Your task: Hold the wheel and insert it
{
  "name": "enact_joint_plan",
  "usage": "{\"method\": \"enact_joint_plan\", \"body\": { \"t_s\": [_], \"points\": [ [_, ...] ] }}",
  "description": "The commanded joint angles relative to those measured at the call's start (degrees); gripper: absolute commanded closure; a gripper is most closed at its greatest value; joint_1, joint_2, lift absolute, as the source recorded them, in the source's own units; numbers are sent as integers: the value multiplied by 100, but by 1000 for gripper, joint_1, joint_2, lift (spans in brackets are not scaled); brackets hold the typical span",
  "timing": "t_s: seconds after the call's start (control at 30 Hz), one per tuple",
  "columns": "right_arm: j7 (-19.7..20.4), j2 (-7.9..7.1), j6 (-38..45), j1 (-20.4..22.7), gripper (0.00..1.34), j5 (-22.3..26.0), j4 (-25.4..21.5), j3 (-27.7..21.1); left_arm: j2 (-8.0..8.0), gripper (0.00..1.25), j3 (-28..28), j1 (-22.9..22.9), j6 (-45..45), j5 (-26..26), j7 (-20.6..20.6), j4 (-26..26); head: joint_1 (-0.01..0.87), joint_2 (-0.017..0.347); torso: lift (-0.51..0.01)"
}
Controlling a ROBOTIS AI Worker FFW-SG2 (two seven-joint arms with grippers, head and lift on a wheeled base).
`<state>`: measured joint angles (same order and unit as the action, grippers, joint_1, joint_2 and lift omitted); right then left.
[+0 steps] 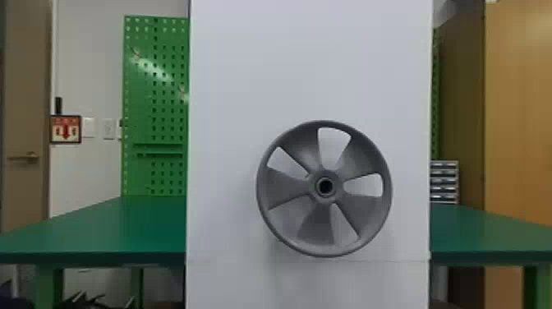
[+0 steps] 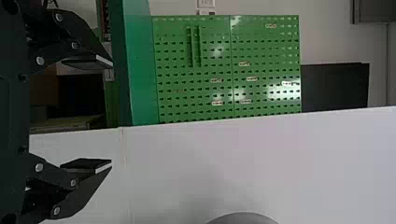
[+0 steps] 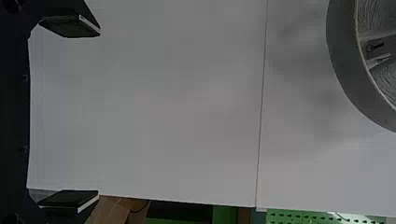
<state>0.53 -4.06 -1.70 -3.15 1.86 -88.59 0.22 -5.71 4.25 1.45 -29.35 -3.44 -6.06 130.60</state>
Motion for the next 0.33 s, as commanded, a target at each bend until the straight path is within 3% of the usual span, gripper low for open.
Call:
{"method": "enact_joint_plan", "body": {
  "t_s": [0.0, 0.3],
  "points": [
    [0, 2, -6, 7, 81, 8, 0, 4, 0, 496, 6, -13, 0, -8, 0, 0, 0, 2, -498],
    [0, 29, 20, 43, 81, 25, 9, -58, 0, 496, 23, -57, 0, 1, 0, 0, 0, 2, -498]
  ]
}}
